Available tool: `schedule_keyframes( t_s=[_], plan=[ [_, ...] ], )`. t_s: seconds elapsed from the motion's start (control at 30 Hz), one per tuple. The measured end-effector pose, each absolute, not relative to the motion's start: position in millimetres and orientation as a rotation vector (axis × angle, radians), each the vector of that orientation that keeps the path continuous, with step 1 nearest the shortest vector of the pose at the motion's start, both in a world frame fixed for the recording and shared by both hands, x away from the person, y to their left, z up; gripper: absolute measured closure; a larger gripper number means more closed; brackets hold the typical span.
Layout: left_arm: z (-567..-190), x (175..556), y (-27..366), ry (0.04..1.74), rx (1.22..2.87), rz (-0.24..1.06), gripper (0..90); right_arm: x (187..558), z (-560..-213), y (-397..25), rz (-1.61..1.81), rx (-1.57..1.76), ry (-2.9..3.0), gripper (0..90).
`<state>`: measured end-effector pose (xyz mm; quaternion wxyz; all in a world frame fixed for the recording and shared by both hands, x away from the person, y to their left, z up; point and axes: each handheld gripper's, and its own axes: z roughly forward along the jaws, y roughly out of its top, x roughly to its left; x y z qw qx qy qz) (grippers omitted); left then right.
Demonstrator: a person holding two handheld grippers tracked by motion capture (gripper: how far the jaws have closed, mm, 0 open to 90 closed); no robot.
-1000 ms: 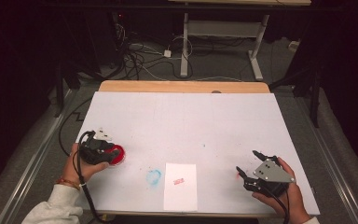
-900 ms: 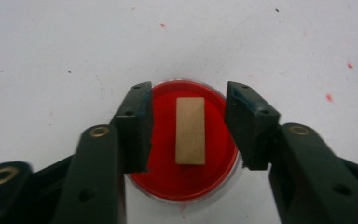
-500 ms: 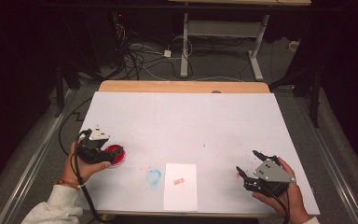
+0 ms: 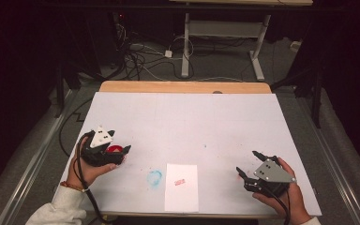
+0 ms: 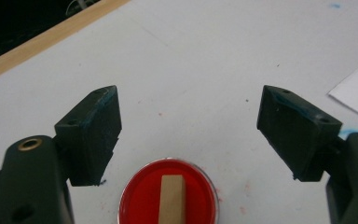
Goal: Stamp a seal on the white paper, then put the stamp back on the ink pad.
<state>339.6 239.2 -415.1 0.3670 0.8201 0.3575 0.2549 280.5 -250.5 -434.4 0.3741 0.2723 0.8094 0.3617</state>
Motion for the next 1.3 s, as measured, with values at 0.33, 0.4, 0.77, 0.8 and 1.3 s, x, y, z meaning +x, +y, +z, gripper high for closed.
schedule_keyframes(
  t_s=[0.33, 0.4, 0.77, 0.8, 1.3],
  plan=[
    [-412.5, 334.7, 234.1, 0.836, 2.062, 0.698, 20.1, 281.2, -434.5, -249.3, 0.934, 0.709, 2.078, 27.6],
    [-412.2, 332.5, 231.6, 0.821, 2.055, 0.718, 20.1, 280.9, -434.1, -249.3, 0.938, 0.710, 2.077, 27.6],
    [-409.3, 321.5, 218.9, 0.763, 2.050, 0.729, 18.5, 279.2, -432.5, -247.6, 0.956, 0.703, 2.077, 27.6],
    [-409.4, 320.2, 217.9, 0.758, 2.051, 0.737, 18.5, 279.2, -432.5, -247.4, 0.956, 0.697, 2.077, 27.6],
    [-424.8, 297.5, 206.8, 0.680, 2.056, 0.800, 18.3, 276.2, -432.5, -247.3, 0.970, 0.692, 2.077, 27.4]
  ],
)
